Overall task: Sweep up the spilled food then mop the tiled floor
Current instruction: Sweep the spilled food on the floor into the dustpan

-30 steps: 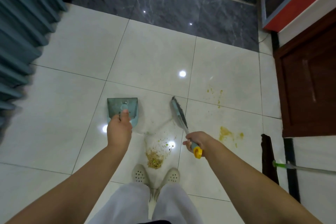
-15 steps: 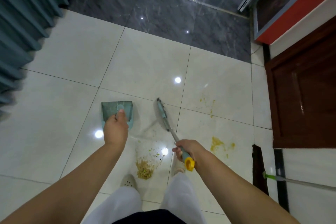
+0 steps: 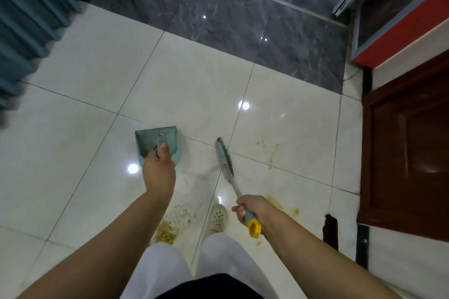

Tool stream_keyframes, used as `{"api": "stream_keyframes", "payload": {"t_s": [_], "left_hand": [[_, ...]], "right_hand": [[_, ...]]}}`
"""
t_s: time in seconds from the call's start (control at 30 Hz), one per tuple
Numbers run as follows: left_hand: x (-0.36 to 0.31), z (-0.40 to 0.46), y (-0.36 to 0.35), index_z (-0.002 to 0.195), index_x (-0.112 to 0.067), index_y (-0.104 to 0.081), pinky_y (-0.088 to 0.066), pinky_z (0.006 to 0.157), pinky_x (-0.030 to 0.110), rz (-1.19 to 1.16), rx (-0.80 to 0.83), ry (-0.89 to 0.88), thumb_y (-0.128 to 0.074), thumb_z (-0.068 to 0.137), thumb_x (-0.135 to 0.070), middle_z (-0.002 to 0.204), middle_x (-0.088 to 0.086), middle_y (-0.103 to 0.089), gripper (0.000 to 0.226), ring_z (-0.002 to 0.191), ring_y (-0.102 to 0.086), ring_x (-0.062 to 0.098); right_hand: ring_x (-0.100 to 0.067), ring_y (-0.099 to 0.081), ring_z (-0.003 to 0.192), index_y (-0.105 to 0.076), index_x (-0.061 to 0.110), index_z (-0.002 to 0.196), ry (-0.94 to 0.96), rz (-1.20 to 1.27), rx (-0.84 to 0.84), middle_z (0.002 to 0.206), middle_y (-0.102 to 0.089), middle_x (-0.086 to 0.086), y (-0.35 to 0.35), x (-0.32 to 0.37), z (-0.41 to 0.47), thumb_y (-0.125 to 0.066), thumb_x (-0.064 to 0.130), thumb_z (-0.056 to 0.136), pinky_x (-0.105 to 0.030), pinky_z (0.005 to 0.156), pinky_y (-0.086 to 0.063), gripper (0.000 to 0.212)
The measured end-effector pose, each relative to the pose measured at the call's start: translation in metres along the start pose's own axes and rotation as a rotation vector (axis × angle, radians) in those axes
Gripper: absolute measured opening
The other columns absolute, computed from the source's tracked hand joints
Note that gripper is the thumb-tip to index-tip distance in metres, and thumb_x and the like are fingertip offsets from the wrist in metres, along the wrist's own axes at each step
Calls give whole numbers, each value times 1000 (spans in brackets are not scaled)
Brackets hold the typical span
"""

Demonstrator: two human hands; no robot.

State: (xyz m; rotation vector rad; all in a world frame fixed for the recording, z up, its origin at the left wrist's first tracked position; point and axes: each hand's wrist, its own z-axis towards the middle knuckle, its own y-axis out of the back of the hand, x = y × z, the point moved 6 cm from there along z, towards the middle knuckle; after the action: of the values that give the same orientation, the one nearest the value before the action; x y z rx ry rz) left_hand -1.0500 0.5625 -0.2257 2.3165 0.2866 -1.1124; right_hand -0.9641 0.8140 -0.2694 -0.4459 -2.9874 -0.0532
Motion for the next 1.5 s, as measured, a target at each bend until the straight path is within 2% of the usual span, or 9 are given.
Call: {"api": "stream_keyframes", "payload": {"t_s": [0.1,0.2,0.3,0.6,0.73,0.87,1.07,1.37,1.5], "left_hand": [[-10,-11,-27,93,-1,-58,-50,69,55,-16,-7,-13,-39,95,-52,79,24,-58,54,67,-51,40],[-19,-20,-49,89,-5,-58,-43,58,38,-25,-9,-23,-38,96,-50,68,8,-55,50,63,-50,25],[-21,-24,-62,84,-7,-57,-41,56,33,-30,-13,-24,-37,96,-49,66,6,-54,48,59,-49,23],[-18,-28,-64,82,-11,-57,-36,45,26,-113,-38,2,-41,96,-48,63,2,-51,43,51,-45,15],[-7,-28,-48,77,-14,-56,-34,43,25,-146,-43,7,-42,96,-46,60,0,-49,40,47,-42,13],[9,-26,-21,76,-14,-55,-33,42,25,-158,-67,18,-42,97,-46,59,0,-47,40,47,-40,13],[33,-37,7,74,-13,-53,-34,49,29,-148,-125,11,-40,97,-47,60,4,-49,43,51,-42,19],[80,-76,64,77,-10,-54,-44,60,41,-106,-225,-9,-37,97,-47,65,8,-54,46,59,-48,25],[100,-91,84,79,-8,-55,-43,61,39,-131,-238,-1,-38,96,-48,66,9,-54,47,61,-49,25]], "right_hand": [[-9,-37,23,-46,0,94,-36,40,83,65,-52,-15,18,22,-4,-39,-2,95,-10,28,-34,7],[-9,-39,25,-48,0,92,-31,16,129,71,-54,-16,39,48,-10,-41,-2,94,-11,28,-35,7],[-9,-39,26,-47,1,84,46,-79,115,79,-54,-19,49,76,-10,-42,-2,94,-11,30,-35,12],[-8,-34,19,-42,-1,77,223,-306,-24,75,-47,-18,67,180,33,-39,0,98,-9,28,-32,21],[-8,-33,17,-42,-4,92,217,-337,-47,77,-47,-18,63,193,56,-38,3,99,-9,28,-33,10],[-8,-36,20,-41,-3,105,191,-469,-48,74,-47,-16,48,166,67,-39,0,97,-11,29,-35,8],[-12,-37,46,-49,-1,84,106,-584,-12,70,-47,-12,30,84,54,-41,-3,94,-12,32,-35,13],[-15,-39,46,-53,0,77,16,-759,77,67,-51,-12,7,-45,22,-43,-1,90,-17,36,-37,16],[-15,-39,46,-53,0,73,19,-808,140,69,-52,-14,6,-69,5,-45,1,91,-20,37,-37,20]]}}
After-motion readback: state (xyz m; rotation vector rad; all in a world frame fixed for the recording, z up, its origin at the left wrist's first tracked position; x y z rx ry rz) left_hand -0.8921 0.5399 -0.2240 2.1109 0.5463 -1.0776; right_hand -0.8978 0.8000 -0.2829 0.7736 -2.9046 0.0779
